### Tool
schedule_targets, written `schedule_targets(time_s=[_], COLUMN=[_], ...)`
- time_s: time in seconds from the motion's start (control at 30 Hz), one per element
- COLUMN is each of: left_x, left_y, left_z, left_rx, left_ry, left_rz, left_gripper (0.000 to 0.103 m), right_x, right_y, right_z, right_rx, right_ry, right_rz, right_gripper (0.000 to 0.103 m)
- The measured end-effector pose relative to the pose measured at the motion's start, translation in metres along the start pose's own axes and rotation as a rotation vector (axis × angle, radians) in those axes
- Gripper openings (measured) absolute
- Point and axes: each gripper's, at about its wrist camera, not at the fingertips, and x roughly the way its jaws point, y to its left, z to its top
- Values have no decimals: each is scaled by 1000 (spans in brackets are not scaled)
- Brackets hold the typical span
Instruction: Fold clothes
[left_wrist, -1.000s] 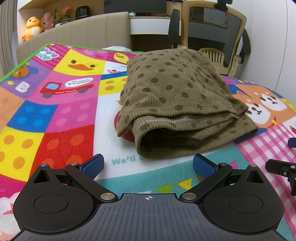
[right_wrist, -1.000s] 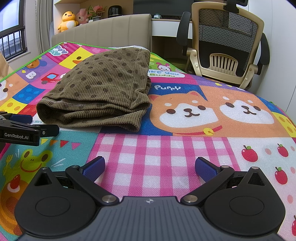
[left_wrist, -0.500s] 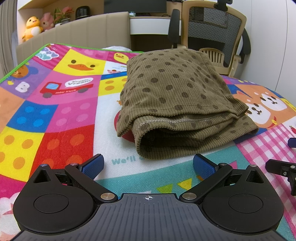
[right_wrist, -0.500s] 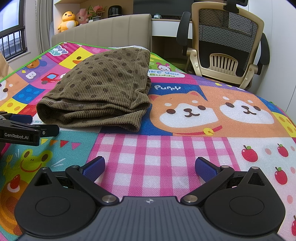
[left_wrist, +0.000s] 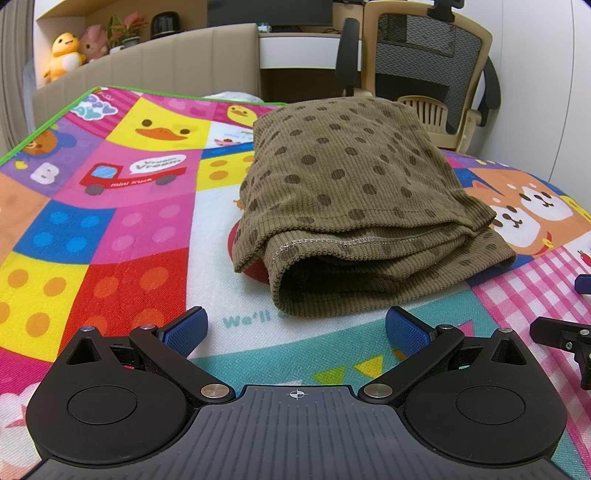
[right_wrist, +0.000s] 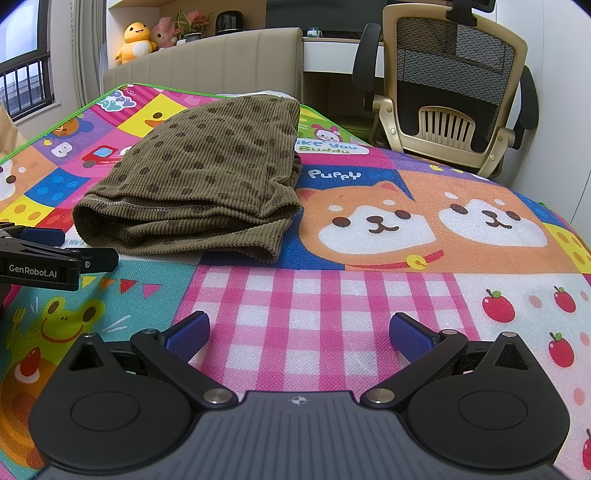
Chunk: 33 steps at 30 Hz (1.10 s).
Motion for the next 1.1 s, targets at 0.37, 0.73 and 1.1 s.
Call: schedule_targets(time_s=[0.37, 0.73, 1.1], left_x=[0, 0, -6], left_y=[0, 0, -9], left_z=[0, 1, 4], left_rx=[0, 7, -19], left_ry=[0, 3, 92], left_rz=[0, -1, 20], left_gripper=[103, 103, 103], right_x=[0, 0, 0], right_y=[0, 0, -1], right_z=[0, 0, 0], right_rx=[0, 0, 0], right_ry=[0, 0, 0], right_rz=[0, 0, 1], right_gripper=[103, 103, 103])
